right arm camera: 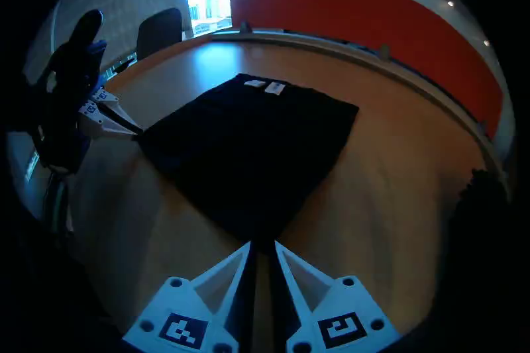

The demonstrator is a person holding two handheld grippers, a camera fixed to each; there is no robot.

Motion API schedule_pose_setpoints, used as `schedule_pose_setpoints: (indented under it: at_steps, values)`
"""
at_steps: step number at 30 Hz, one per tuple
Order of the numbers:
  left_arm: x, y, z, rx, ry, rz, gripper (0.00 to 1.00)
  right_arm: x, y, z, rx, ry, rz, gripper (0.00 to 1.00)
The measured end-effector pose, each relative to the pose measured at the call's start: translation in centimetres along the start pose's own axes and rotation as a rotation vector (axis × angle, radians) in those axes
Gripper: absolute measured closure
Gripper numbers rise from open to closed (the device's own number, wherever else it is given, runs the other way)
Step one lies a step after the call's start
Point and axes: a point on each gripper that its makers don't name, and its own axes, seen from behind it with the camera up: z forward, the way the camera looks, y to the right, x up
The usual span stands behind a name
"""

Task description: Fold towel

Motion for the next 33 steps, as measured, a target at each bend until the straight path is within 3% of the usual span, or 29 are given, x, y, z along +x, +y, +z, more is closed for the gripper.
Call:
schedule_pose_setpoints:
  at_steps: [10,23,33]
  values:
    - [1.4,0.0,-2.0,-0.013,0.017,-0.046,0.91,2.0,-0.4,-2.1,0.012,0.031,-0.016,0.89]
    - [3.7,0.2,-6.2,-0.035,0.044,-0.109,0.91,5.6,-1.4,-5.8,0.029,0.087,-0.05,0.89]
    - [3.2,0.7,-6.3,-0.054,0.028,-0.111,0.91,6.2,-1.8,-6.3,0.038,0.098,-0.051,0.89]
